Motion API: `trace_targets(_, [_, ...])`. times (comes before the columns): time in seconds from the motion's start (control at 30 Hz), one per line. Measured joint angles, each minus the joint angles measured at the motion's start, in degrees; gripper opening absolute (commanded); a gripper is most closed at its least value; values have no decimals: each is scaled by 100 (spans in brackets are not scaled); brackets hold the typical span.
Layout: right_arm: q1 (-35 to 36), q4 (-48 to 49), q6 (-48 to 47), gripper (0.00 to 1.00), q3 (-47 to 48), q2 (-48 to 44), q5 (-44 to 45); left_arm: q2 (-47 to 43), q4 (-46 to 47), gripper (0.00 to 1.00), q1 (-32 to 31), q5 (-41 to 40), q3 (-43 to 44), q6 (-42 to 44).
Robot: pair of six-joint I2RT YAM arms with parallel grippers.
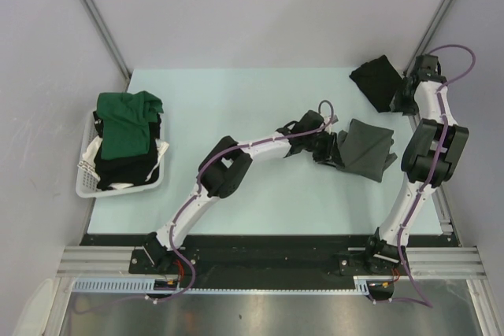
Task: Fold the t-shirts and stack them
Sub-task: Put the neatly folded tshirt into the corner of the board with both arms
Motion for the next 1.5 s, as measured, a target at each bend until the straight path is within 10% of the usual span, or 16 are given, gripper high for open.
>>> trace_targets(1.5, [317,542,-643,49,1862,1681,-490,-2100,-1045,33,911,-455,-1825,1526])
